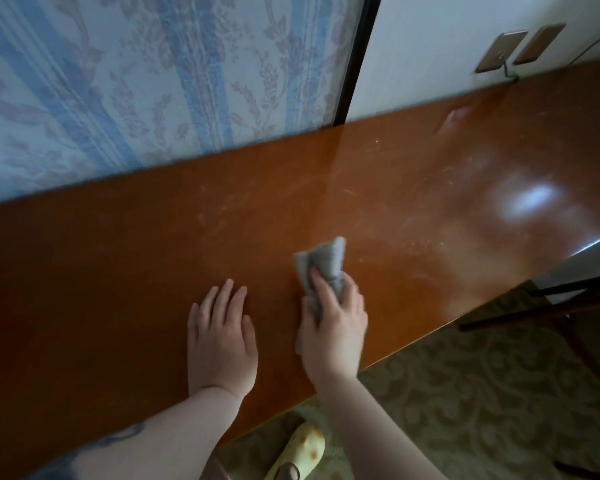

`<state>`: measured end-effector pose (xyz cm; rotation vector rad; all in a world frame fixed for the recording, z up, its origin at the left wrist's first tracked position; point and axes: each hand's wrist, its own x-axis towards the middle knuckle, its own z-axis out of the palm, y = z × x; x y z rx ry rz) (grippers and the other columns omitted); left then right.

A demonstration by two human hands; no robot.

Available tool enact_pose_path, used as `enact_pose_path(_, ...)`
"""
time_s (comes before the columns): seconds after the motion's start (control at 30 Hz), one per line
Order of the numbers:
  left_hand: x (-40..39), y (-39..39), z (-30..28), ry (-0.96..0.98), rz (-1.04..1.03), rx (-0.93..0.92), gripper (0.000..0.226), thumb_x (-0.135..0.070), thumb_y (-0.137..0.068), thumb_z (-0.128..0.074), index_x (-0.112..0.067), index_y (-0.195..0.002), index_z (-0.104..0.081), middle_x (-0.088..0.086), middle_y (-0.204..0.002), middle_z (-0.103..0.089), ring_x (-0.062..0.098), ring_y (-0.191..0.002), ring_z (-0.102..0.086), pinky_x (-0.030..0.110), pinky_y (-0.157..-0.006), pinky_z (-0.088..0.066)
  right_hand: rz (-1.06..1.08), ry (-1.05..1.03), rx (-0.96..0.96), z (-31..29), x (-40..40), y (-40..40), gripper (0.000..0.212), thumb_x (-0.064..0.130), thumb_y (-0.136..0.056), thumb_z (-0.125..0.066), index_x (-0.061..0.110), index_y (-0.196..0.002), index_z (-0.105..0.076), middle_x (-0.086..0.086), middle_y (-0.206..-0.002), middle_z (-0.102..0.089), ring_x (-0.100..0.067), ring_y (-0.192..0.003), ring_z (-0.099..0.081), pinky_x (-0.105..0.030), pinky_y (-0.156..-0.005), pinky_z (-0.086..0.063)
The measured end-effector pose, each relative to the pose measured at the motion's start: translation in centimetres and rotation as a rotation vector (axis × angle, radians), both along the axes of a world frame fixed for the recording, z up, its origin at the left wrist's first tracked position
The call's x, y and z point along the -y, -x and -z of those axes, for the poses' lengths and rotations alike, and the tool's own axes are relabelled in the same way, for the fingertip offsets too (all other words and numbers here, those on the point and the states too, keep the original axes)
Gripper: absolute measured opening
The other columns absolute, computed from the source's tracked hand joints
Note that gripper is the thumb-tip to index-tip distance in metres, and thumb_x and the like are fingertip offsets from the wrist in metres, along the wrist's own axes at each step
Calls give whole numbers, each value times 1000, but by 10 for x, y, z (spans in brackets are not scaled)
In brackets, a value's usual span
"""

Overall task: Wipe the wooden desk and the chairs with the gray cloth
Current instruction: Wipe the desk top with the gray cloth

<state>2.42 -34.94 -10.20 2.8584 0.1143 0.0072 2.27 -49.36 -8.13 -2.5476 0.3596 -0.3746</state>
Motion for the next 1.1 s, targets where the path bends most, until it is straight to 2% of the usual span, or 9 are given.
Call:
enact_pose_path(0.07, -1, 1, 1, 50, -13, 66, 45, -30, -98, -28, -14, -131, -54, 8, -142, -50, 26, -135, -40, 48, -114, -28, -319, 140, -61, 11, -34, 7, 42, 27, -88, -59, 35, -129, -56, 4, -141, -47, -21, -123, -41, -42, -98, -42)
enact_pose_path(0.13, -3, 2, 2, 99, -124, 82, 40, -24, -98, -34, -13, -133, -52, 9, -143, -48, 27, -136, -38, 49, -115, -25, -370, 201, -114, 20, -35, 15, 40, 32, -89, -51, 37, -129, -57, 7, -149, -41, -19, -137, -32, -41, -113, -25)
enact_pose_path(0.27, -2, 2, 1, 106, -217, 39, 42, -24, -100, -31, -19, -138, -46, 5, -149, -41, 24, -141, -30, 47, -118, -15, -49, 243, -163, 30, 15, 29, 44, 38, -92, -37, 32, -131, -58, 4, -153, -36, -21, -144, -25, -47, -118, -12)
enact_pose_path(0.4, -4, 2, 1, 177, -229, 56, 43, -23, -100, -30, -19, -138, -46, 3, -150, -39, 21, -142, -27, 45, -118, -12, 143, 84, -60, 19, 13, 22, 39, 29, -92, -46, 22, -126, -63, 0, -146, -45, -24, -132, -35, -53, -107, -34)
enact_pose_path(0.53, -10, 2, -1, 421, -356, 176, 42, 3, -92, -47, -8, -132, -53, 8, -142, -48, 25, -137, -37, 52, -113, -30, -527, 233, -44, 19, -62, 23, 43, 35, -91, -43, 38, -134, -49, 8, -150, -38, -17, -139, -31, -41, -112, -23)
enact_pose_path(0.63, -32, 0, -4, 336, -337, 131, 41, -1, -91, -52, -9, -131, -56, 7, -138, -53, 25, -134, -42, 46, -109, -38, -620, 351, -123, 27, -65, 8, 41, 34, -93, -41, 38, -133, -48, 9, -152, -36, -17, -142, -28, -42, -114, -17)
enact_pose_path(0.83, -63, -15, -2, 102, -197, -25, 42, -22, -97, -44, -22, -138, -49, -3, -148, -43, 18, -141, -30, 40, -116, -27, 6, 220, -151, 14, -32, 8, 36, 29, -89, -49, 28, -120, -66, 5, -138, -51, -21, -124, -41, -47, -94, -43)
enact_pose_path(1.0, -62, -15, 4, 104, -213, 21, 47, -16, -90, -50, -20, -136, -49, -1, -147, -43, 21, -140, -31, 44, -116, -20, -591, 355, -95, 16, -76, 21, 35, 32, -87, -45, 42, -119, -58, 13, -142, -45, -15, -129, -41, -34, -104, -26)
enact_pose_path(1.1, -63, -19, 1, 103, -245, 22, 45, -16, -90, -45, -21, -134, -52, -1, -146, -45, 21, -139, -34, 46, -116, -22, -643, 400, -156, 18, -67, -9, 42, 34, -90, -38, 44, -129, -50, 12, -148, -40, -15, -137, -34, -37, -111, -18)
